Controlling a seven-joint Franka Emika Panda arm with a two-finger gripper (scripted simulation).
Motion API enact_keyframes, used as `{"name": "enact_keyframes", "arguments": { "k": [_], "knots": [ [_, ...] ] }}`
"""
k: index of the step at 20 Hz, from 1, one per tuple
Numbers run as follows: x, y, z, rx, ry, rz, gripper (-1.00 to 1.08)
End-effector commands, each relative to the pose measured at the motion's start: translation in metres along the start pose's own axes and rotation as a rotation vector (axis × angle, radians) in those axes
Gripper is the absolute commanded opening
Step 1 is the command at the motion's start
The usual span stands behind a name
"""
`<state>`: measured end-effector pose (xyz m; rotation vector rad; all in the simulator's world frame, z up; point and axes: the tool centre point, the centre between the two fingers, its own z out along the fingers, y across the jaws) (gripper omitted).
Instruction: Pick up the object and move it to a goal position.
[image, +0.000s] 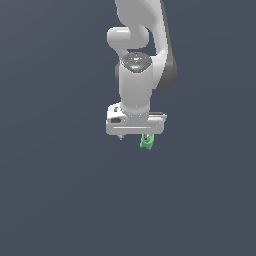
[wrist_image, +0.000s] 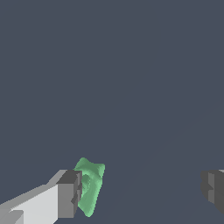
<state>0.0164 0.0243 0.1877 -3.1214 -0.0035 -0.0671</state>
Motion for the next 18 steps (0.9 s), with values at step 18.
{"name": "enact_keyframes", "arguments": {
  "k": [18],
  "knots": [
    [-0.003, 0.013, 0.011, 0.018, -0.01, 0.048, 1.0]
  ]
}}
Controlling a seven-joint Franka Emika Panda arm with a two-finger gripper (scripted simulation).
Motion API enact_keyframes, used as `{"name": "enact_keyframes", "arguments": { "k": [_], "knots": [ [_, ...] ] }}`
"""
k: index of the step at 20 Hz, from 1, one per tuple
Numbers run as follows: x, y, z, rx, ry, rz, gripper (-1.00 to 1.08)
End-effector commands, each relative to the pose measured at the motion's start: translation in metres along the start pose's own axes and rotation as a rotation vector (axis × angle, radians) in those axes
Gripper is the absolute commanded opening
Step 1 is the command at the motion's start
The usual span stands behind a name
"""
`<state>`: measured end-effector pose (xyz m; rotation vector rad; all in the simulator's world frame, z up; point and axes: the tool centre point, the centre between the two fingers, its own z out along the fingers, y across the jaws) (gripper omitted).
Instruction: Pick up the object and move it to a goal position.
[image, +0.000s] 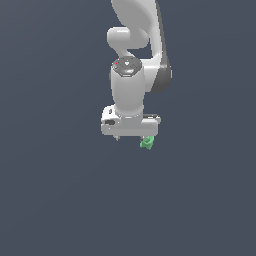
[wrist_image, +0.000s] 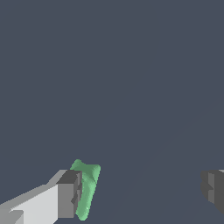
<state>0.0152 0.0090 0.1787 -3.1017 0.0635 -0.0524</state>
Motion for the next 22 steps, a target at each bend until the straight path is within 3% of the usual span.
{"name": "enact_keyframes", "arguments": {
  "k": [1, 22],
  "knots": [
    [-0.003, -0.004, 0.004, -0.001, -0.002, 0.01, 1.0],
    [-0.075, -0.075, 0.075, -0.037, -0.025, 0.219, 1.0]
  ]
}}
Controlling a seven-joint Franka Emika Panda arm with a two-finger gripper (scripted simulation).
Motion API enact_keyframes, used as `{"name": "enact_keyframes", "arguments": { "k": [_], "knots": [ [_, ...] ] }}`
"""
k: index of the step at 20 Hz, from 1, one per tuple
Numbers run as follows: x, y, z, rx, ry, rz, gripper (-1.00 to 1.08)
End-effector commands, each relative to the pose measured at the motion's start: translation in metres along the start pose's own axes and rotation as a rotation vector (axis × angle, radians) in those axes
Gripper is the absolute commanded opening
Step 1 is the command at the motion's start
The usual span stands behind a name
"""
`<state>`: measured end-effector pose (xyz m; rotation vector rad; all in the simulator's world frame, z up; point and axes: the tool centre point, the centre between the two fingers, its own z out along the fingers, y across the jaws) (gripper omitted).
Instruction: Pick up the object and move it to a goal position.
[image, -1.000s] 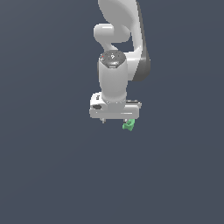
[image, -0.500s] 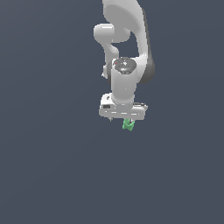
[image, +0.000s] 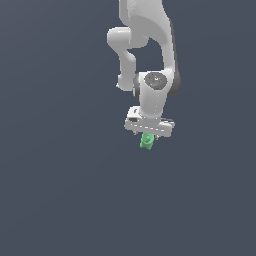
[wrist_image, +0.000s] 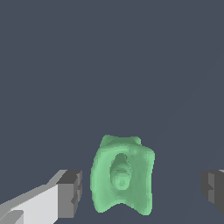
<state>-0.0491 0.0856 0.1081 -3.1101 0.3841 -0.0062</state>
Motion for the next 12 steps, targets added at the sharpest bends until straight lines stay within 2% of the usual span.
{"name": "enact_keyframes", "arguments": {
  "k": [1, 12],
  "knots": [
    [-0.009, -0.004, 0.006, -0.003, -0.001, 0.021, 1.0],
    [-0.021, -0.01, 0.015, -0.008, -0.003, 0.047, 1.0]
  ]
}}
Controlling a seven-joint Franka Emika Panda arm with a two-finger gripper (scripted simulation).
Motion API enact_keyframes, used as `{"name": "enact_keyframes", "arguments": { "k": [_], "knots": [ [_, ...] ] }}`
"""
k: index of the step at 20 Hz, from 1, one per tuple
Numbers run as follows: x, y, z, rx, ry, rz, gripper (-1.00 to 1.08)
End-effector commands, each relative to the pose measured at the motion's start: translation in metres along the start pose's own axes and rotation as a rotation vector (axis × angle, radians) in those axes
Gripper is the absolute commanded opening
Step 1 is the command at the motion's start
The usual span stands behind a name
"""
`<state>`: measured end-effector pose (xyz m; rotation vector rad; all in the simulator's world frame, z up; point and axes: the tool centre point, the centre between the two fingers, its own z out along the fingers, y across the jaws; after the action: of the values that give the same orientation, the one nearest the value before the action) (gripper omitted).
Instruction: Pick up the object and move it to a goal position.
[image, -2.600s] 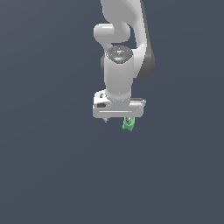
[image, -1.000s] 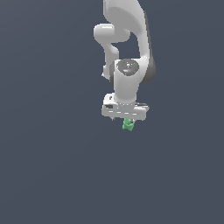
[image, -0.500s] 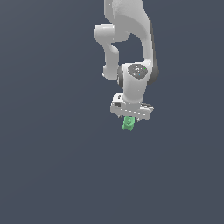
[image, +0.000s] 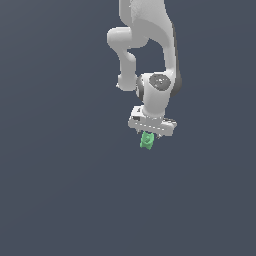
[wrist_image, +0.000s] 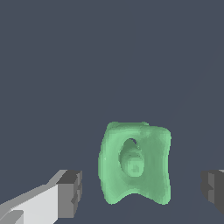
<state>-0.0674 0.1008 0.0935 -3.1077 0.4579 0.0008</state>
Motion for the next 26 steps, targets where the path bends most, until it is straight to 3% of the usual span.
{"name": "enact_keyframes", "arguments": {
  "k": [1, 17, 18, 26],
  "knots": [
    [0.0, 0.0, 0.001, 0.0, 0.0, 0.0, 1.0],
    [-0.001, 0.0, 0.05, 0.0, 0.001, 0.003, 1.0],
    [-0.001, 0.0, 0.05, 0.0, 0.001, 0.003, -1.0],
    [-0.001, 0.0, 0.05, 0.0, 0.001, 0.003, -1.0]
  ]
}}
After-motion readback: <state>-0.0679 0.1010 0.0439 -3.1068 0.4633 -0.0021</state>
